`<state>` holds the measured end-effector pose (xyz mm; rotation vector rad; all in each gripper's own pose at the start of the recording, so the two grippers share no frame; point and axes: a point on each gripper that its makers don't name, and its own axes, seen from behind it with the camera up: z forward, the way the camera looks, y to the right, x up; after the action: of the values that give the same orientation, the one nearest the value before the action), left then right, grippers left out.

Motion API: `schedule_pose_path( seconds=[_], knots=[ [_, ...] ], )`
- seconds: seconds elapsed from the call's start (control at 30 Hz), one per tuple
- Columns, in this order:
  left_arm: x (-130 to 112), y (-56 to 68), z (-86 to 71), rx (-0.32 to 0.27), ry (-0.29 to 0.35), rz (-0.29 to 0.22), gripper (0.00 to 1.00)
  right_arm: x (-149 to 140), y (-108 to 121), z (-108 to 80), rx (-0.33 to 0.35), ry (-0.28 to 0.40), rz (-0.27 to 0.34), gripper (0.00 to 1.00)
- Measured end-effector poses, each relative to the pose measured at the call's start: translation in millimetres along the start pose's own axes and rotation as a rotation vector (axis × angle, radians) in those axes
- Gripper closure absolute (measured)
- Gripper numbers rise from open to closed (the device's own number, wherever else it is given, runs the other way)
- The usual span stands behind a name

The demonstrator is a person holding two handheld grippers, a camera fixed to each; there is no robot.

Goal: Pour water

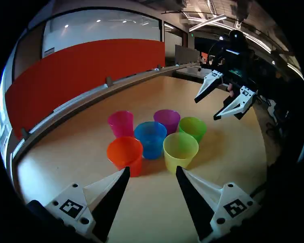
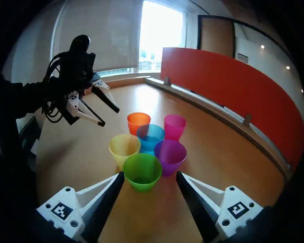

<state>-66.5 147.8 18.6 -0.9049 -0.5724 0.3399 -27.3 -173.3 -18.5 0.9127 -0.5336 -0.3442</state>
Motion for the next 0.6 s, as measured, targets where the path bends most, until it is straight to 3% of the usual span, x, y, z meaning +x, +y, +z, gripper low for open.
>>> schedule_pose_path(
  seconds=[0.6],
  knots=[
    [-13.1, 5.4, 10.1, -0.035, -0.043, 0.013, 0.16, -21.4, -4.1, 17.0, 0.014, -0.046, 0.0, 0.0]
  ],
)
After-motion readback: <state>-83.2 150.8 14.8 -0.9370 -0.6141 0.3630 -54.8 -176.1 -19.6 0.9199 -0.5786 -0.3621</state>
